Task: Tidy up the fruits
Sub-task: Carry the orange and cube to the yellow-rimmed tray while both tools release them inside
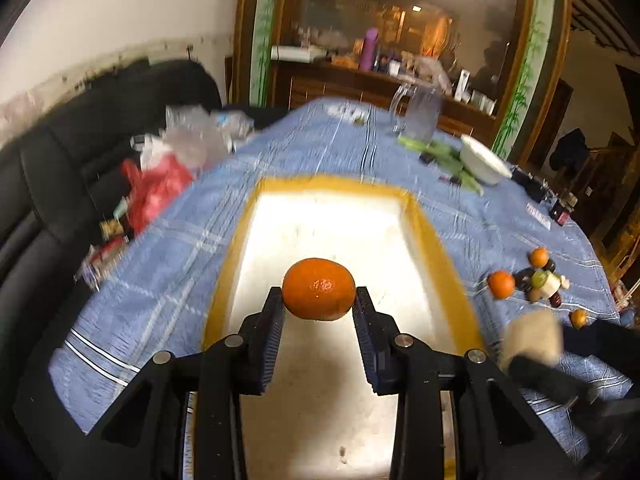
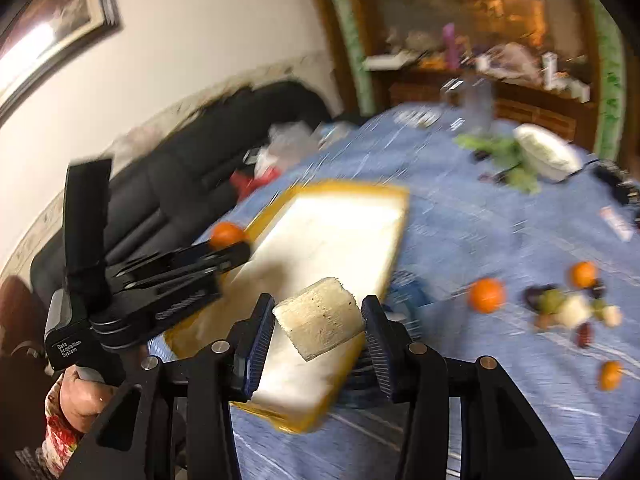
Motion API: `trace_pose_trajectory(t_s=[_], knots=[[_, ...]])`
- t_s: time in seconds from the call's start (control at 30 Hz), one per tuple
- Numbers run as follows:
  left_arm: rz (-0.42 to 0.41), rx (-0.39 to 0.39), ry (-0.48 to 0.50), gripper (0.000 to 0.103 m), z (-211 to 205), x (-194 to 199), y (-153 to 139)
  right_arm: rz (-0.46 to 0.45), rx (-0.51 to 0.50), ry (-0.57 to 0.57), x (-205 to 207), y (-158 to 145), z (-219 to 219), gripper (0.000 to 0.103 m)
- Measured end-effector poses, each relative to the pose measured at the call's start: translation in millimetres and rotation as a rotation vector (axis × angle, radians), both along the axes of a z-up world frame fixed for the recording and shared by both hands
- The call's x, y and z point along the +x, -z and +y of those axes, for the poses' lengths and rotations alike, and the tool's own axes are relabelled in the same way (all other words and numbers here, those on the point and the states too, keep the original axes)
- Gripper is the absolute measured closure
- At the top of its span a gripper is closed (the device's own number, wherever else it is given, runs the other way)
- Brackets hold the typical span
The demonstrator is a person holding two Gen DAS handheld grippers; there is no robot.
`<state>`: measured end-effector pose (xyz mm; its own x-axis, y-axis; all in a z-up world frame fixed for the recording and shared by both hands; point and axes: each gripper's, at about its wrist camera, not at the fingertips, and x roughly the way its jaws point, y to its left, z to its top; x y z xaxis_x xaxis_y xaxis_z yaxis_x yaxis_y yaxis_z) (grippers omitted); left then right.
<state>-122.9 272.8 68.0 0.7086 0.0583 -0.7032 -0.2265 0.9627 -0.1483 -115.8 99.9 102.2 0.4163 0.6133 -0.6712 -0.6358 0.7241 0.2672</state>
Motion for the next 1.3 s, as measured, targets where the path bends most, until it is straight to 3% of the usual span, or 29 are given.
trace_pose_trajectory(t_s=[0.13,0.3,0.4,0.47,0.57,0.73,1.0,1.3], knots=[[0.051,-0.061,-0.018,0.069,13.6,12.0,25.9,0.026,-0.086,-0.058,-0.9,34.7,40.2,0.054],[0.073,-0.085,-0.051,0.069,25.9,14.0,37.8,0.053,-0.130,-0.082,4.1,61.6,56.7,0.053],[0.061,-0.099,-0.049,0.062,27.8,12.3,32.4,0.044,-0.142,-0.085,4.1,65.3,62.4,0.053],[0.043,-0.107,-0.057,0.050,26.7,8.6,25.6,0.037,-0.147,-0.089,4.0,67.1,64.5,0.051],[0.017,-0.110,-0.068,0.041,23.3,2.8,14.3,0.011,-0.141,-0.086,-0.4,61.7,62.0,0.039],[-0.017,-0.121,-0.070,0.037,11.1,-7.2,-7.1,-0.023,-0.105,-0.071,-12.9,44.4,43.6,0.037],[-0.080,-0.088,0.040,0.028,-45.8,-15.8,-44.1,-0.075,-0.030,0.056,-34.1,24.9,-49.1,0.038],[-0.008,-0.098,0.250,0.027,-137.0,16.9,-33.2,0.014,-0.016,0.442,0.0,43.5,-218.1,0.038]])
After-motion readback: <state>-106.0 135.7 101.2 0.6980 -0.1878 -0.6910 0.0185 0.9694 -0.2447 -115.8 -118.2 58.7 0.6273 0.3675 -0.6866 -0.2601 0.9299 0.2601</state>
